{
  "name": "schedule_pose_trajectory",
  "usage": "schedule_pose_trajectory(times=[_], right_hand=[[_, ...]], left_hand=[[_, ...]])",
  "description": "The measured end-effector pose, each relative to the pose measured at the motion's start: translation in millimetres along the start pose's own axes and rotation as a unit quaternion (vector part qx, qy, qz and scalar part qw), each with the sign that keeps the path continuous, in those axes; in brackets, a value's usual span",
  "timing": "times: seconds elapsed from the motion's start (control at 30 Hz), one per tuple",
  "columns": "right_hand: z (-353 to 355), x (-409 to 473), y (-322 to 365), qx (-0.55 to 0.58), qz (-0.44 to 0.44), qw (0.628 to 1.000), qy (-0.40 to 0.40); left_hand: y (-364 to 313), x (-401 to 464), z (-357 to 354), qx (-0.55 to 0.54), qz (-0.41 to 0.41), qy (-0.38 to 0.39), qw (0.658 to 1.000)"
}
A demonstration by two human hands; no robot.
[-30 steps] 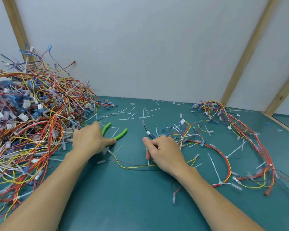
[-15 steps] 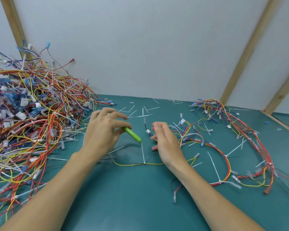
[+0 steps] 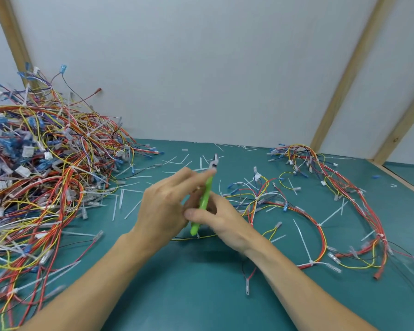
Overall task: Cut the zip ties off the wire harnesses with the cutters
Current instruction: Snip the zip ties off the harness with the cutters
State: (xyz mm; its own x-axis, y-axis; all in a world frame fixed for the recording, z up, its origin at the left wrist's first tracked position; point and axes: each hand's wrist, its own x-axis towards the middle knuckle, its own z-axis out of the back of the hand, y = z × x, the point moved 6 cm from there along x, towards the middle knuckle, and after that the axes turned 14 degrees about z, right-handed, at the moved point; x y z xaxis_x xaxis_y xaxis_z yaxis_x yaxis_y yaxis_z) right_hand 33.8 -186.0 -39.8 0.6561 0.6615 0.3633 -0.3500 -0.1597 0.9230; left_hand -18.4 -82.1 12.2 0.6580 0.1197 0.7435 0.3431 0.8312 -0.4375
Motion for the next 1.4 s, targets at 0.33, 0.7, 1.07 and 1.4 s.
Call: schedule_pose_trajectory(times=[0.33,0.7,1.07,1.4], right_hand=[[26,4,3,0.281,-0.039,0.957,-0.068],[65,-8,16,-0.315,0.1,0.907,-0.261],[44,-4,19,-0.387,0.101,0.899,-0.181],[26,2,3,-0.049,-0.061,0.997,-0.023]], left_hand=[[39,1,-2,-0.026,0.2,0.019,0.979],[41,-9,-35,-0.057,0.186,0.209,0.958],[46,-7,-36,-0.317,0.34,0.137,0.875],[46,2,-22,-0.356,0.295,0.105,0.88]])
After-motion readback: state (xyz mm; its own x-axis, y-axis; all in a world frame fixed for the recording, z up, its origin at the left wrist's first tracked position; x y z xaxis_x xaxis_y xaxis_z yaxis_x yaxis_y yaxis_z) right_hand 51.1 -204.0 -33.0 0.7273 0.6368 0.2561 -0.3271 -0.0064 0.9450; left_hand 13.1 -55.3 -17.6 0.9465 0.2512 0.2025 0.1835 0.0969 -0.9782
